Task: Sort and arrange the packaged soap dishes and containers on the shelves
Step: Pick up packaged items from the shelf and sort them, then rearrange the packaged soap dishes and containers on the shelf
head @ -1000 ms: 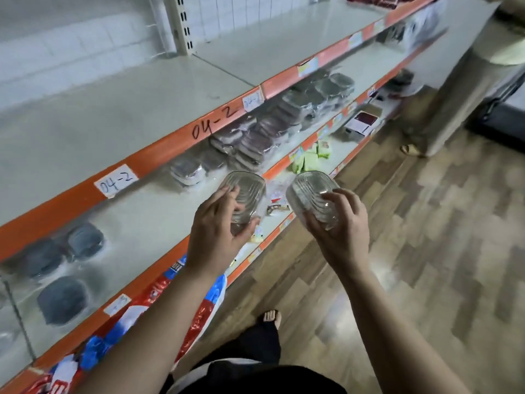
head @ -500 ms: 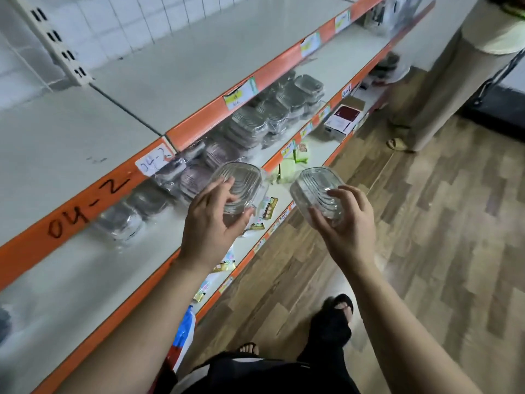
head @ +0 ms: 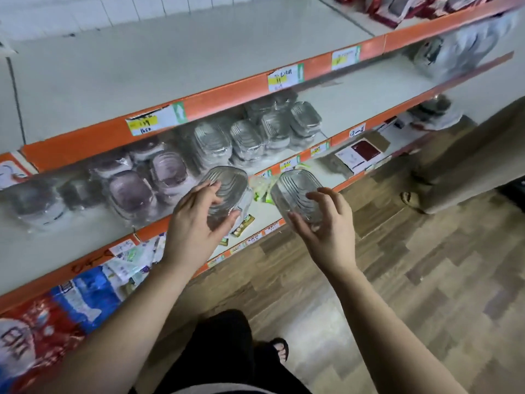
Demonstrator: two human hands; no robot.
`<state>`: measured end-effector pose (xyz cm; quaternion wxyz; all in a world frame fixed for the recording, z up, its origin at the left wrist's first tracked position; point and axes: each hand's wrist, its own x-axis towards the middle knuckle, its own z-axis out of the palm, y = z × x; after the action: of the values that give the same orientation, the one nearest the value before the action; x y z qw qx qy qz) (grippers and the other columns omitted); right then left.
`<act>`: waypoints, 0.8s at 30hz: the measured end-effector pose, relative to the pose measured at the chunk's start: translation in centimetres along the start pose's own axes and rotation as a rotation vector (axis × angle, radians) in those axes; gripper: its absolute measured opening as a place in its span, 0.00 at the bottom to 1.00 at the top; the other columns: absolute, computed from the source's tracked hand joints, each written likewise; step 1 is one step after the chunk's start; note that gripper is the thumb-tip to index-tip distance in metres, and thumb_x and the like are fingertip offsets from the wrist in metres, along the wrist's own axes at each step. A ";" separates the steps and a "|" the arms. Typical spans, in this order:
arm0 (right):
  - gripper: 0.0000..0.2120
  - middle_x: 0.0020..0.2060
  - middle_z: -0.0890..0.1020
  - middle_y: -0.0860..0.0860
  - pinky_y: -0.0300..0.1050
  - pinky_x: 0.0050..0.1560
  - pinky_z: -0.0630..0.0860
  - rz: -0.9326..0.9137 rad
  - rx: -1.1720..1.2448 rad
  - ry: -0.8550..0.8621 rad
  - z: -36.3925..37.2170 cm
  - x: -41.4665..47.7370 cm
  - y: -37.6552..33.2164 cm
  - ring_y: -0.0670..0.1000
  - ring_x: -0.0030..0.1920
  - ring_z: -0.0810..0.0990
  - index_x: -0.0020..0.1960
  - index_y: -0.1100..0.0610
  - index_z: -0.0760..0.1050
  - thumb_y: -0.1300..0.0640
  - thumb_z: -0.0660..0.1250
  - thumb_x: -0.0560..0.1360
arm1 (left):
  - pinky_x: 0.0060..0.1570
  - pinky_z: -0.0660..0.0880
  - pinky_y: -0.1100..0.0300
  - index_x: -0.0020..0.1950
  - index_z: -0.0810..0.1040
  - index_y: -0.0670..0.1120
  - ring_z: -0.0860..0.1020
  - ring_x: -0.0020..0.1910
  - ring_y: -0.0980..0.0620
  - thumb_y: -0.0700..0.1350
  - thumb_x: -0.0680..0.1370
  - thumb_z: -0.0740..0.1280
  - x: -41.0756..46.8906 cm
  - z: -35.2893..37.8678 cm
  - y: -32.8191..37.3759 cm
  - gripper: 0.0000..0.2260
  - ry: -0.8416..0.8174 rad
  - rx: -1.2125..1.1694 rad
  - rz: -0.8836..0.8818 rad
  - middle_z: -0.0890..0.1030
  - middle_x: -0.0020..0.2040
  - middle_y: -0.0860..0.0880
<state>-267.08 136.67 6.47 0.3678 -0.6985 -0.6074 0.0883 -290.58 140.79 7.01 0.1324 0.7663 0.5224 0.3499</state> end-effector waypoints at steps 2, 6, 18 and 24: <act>0.20 0.59 0.77 0.57 0.57 0.61 0.72 -0.007 0.034 -0.036 0.6 2.5 1.6 0.59 0.60 0.75 0.57 0.60 0.78 0.50 0.75 0.72 | 0.55 0.76 0.51 0.58 0.77 0.37 0.80 0.56 0.43 0.51 0.74 0.72 1.4 2.0 0.4 0.20 0.030 0.015 -0.045 0.82 0.54 0.43; 0.19 0.58 0.77 0.57 0.58 0.60 0.72 -0.028 0.079 -0.080 2.5 7.0 4.6 0.60 0.60 0.75 0.57 0.61 0.78 0.51 0.75 0.72 | 0.60 0.74 0.52 0.64 0.78 0.39 0.80 0.58 0.42 0.53 0.75 0.71 4.6 5.7 0.1 0.23 0.051 0.063 -0.077 0.79 0.62 0.42; 0.19 0.60 0.76 0.57 0.48 0.63 0.68 -0.041 0.145 -0.168 8.0 15.4 11.3 0.58 0.62 0.73 0.57 0.59 0.78 0.50 0.74 0.72 | 0.67 0.70 0.54 0.59 0.81 0.38 0.77 0.64 0.44 0.48 0.73 0.72 10.9 14.5 -0.4 0.19 0.193 0.111 -0.194 0.81 0.60 0.43; 0.18 0.61 0.76 0.54 0.54 0.64 0.70 -0.036 0.254 -0.213 8.7 19.7 15.4 0.54 0.64 0.73 0.58 0.56 0.78 0.50 0.74 0.72 | 0.68 0.69 0.58 0.60 0.81 0.38 0.76 0.64 0.46 0.52 0.75 0.69 13.4 19.8 -0.8 0.21 0.337 0.167 -0.204 0.80 0.61 0.43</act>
<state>-255.07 158.36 -2.95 0.3880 -0.6222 -0.6394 0.2312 -274.98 156.29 -2.35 0.0141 0.6483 0.6391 0.4135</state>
